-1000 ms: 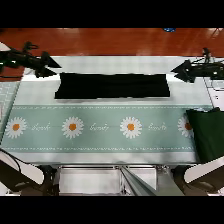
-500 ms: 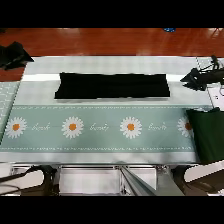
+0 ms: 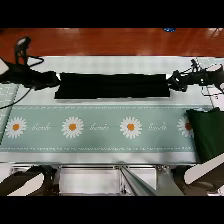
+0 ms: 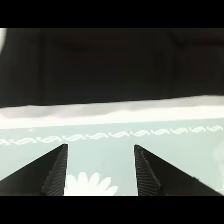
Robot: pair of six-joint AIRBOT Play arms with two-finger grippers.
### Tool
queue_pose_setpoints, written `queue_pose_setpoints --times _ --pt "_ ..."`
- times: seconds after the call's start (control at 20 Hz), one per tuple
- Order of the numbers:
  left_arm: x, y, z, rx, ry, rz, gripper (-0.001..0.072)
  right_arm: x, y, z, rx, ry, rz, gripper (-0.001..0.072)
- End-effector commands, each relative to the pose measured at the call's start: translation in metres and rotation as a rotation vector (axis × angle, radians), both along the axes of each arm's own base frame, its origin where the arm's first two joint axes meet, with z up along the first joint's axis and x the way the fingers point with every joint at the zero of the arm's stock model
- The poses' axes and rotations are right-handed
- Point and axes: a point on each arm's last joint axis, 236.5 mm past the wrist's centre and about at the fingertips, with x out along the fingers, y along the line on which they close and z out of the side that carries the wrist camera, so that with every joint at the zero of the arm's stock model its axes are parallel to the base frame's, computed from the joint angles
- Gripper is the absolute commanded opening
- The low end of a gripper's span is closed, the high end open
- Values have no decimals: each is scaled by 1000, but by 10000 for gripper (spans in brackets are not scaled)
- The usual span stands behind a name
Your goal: Fold the shirts.
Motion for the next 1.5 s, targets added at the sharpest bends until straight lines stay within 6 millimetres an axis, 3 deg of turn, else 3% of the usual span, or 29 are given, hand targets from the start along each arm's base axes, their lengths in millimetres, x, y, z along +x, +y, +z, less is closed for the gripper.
queue_pose_setpoints --times 0.0,0.1,0.15,0.2,0.25,0.4,0.5,0.6,0.75,0.95,1.05,1.25,1.45 --pt "2 -21 -14 -48 14 -6 507 -5 34 -8 47 21 67 332" --pt "8 -28 -18 -88 18 5 477 -1 56 10 101 -37 145 21" --pt "9 -30 -20 -94 23 6 301 0 67 27 143 -67 180 19" --pt "9 -30 -22 -94 26 -1 77 0 70 43 155 -90 203 19" --pt "10 -31 -24 -91 26 -12 20 -2 69 58 136 -113 222 19" --pt "8 -49 -21 -106 -2 -119 20 -30 47 95 -49 -137 311 18" --pt "4 -71 -17 -123 -26 -191 20 -62 34 113 -169 -139 345 18" --pt "9 -99 -12 -144 -77 -218 19 -92 35 138 -221 -210 325 18" --pt "11 -166 -16 -244 -105 -269 19 -147 48 168 -249 -297 280 19" --pt "0 -257 -59 -257 33 -417 19 -204 65 191 -239 -359 206 19" --pt "-16 -301 -79 -261 125 -491 19 -219 71 205 -232 -395 180 19" --pt "-62 -375 -102 -327 251 -603 19 -230 84 235 -194 -481 161 18" --pt "-127 -422 -124 -397 385 -681 19 -231 98 245 -129 -509 173 19"
